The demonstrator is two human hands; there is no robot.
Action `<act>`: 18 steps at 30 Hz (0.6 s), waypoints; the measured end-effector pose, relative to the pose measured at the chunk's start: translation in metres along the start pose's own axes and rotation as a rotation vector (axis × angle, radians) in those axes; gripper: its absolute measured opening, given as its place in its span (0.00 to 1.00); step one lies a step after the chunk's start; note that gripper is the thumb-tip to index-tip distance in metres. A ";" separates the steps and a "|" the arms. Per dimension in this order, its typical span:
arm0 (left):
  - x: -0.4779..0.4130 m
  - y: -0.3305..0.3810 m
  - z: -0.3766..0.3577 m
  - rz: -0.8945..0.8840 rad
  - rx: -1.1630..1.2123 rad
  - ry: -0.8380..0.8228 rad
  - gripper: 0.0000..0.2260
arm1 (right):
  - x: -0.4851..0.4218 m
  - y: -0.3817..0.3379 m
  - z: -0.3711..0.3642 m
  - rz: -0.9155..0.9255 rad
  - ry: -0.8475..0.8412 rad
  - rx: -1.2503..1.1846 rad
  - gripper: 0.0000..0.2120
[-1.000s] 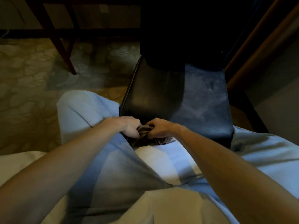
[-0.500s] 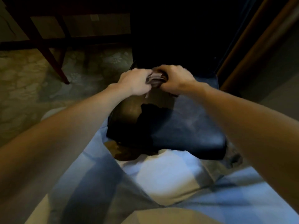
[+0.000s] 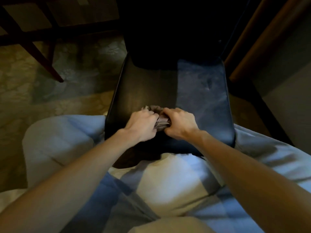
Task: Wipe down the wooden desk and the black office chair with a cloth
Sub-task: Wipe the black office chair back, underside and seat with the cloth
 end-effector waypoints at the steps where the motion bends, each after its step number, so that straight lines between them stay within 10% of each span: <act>1: 0.008 0.002 -0.005 0.004 0.000 0.010 0.16 | 0.003 -0.002 -0.002 0.018 -0.024 0.023 0.25; 18: 0.056 0.035 -0.019 0.044 -0.017 -0.162 0.17 | 0.042 0.003 -0.040 -0.019 -0.241 -0.035 0.18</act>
Point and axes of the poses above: each hand's wrist, its own x-axis away from the middle knuckle, its own z-axis out of the back of the hand, y = z × x, the point moved 5 cm from there along -x, towards the middle knuckle, and after that the axes turned 7 degrees about -x, right-handed, at the moved point
